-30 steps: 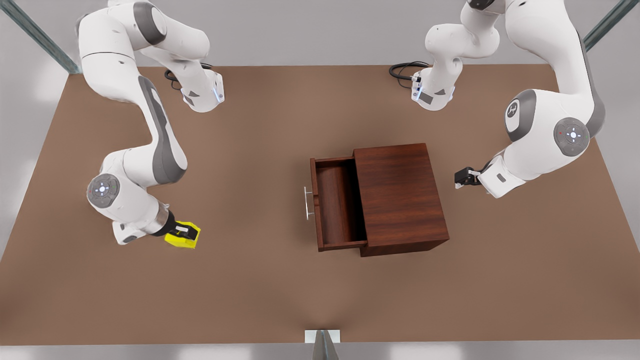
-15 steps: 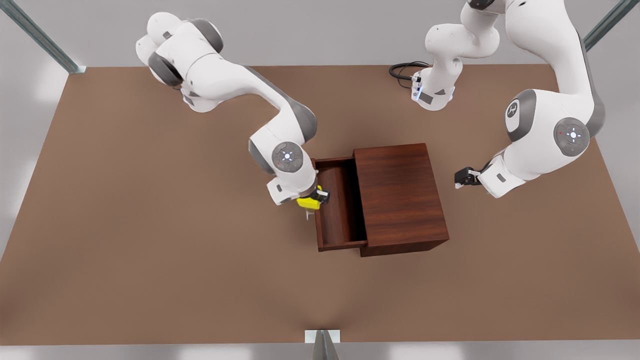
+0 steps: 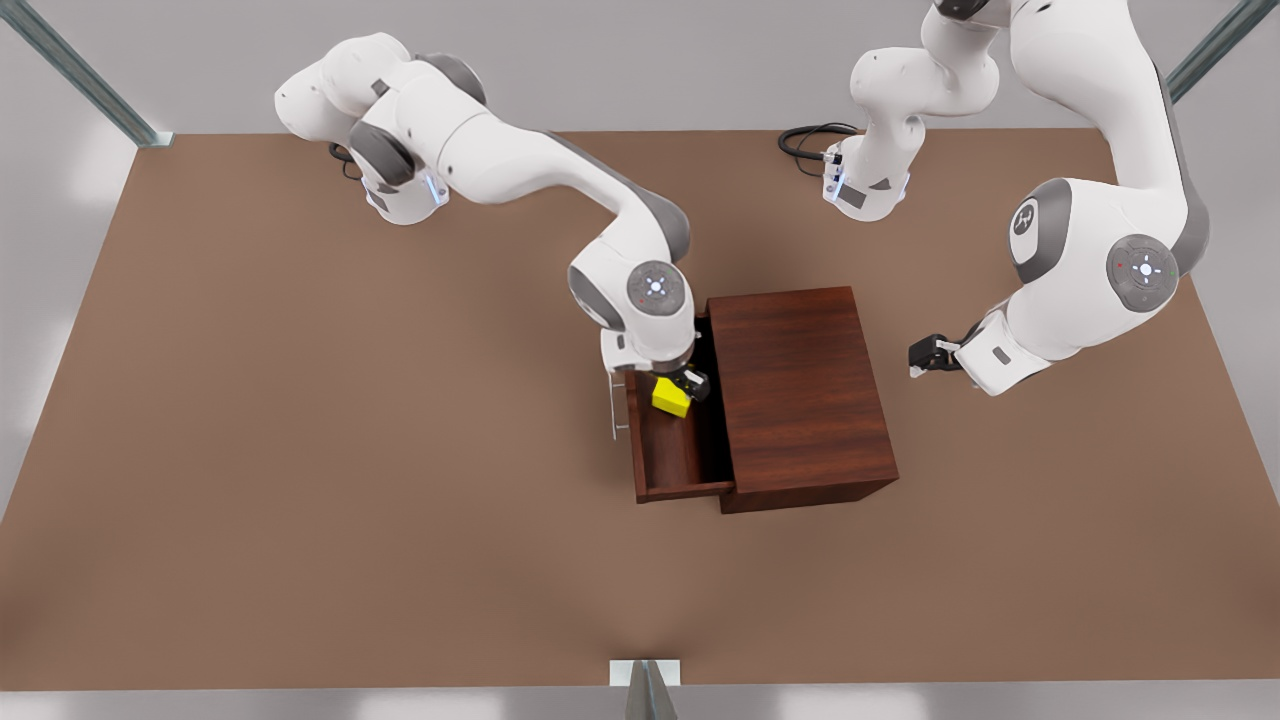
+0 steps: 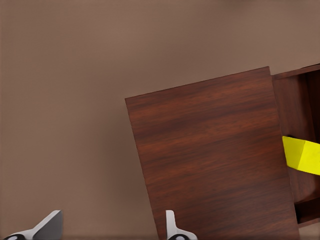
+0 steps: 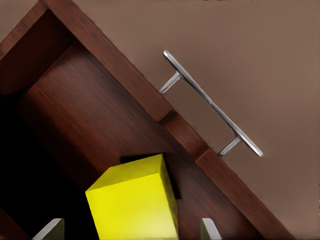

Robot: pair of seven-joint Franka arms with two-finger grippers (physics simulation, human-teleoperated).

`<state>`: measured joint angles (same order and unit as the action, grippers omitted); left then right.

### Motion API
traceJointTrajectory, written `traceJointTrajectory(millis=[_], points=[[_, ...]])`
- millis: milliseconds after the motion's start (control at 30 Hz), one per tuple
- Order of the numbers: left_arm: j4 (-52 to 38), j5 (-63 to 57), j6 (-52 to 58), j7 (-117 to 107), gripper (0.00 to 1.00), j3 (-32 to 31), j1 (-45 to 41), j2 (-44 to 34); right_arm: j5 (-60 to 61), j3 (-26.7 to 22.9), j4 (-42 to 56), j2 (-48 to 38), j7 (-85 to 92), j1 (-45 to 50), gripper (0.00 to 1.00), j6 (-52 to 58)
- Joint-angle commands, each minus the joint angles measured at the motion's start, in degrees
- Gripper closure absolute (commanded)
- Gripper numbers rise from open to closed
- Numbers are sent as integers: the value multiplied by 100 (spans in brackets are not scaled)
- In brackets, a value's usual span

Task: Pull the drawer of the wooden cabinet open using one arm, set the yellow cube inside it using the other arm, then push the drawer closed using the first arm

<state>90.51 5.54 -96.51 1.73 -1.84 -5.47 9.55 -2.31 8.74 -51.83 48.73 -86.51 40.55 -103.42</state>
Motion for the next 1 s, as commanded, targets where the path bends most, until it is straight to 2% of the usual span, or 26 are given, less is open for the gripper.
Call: traceJointTrajectory(millis=[0, 33, 100, 167, 200, 233, 267, 300, 367, 400, 433, 467, 533, 667, 900, 933, 967], points=[[-7, -9, 0, -32, 0, -1, -7, -6, -6, 31, 6, -328, -1695, -301, 0, 700], [-24, -9, -17, -50, 0, -9, -16, 3, 21, 40, 6, -767, -975, -802, 0, 1569], [-103, -27, -176, -1288, 0, -71, -516, 108, 3, 760, -29, -1374, 1344, -3139, 0, 2836], [-481, -53, -114, -2808, 0, -71, -1166, 258, -32, 963, -370, -1726, 3937, -4713, 0, 3215], [-560, -333, -88, -3465, 0, -71, -1534, 310, -76, 963, -1062, -1997, 4884, -5187, 0, 2909], [-587, -720, -88, -4756, 0, -71, -2272, 442, -164, 963, -2169, -2428, 6125, -5671, 0, 1812], [-1033, -922, -88, -5821, 0, -71, -2809, 968, -286, 954, -3391, -2999, 6760, -5970, 0, 267], [-1596, -1020, -88, -6315, 0, -71, -3118, 1426, -366, 954, -3939, -3246, 6779, -6085, 0, -142], [-2589, -1020, -167, -7001, 0, -80, -3680, 1830, -498, 963, -4353, -3414, 6866, -6042, 0, -143], [-3248, -1029, -307, -7545, 0, -62, -3979, 2391, -516, 963, -4327, -3396, 7565, -5962, 0, -99], [-3505, -1107, -983, -8416, 0, -1, -4278, 2797, -516, 963, -4274, -3387, 8596, -5962, 0, 103], [-3540, -1407, -1212, -8654, 0, -1, -4366, 2903, -542, 919, -4142, -3308, 8967, -5849, 0, 340], [-3610, -1844, -1432, -9109, 0, 17, -4743, 3359, -498, 392, -4055, -3247, 8932, -5374, 0, 367], [-4049, -2224, -2399, -9832, 0, 87, -5052, 4177, -498, 365, -3949, -3176, 8844, -5391, 0, 384], [-4129, -2233, -3058, -9622, 0, 614, -5043, 4573, -481, 356, -3721, -3097, 8844, -5382, 0, 472], [-4129, -2233, -3102, -9604, 0, 685, -5043, 4635, -480, 199, -3676, -2957, 8844, -5199, 0, 481], [-4129, -2233, -3111, -9428, 0, 694, -5043, 4670, -341, -810, -3580, -2965, 8861, -4259, 0, 516]])
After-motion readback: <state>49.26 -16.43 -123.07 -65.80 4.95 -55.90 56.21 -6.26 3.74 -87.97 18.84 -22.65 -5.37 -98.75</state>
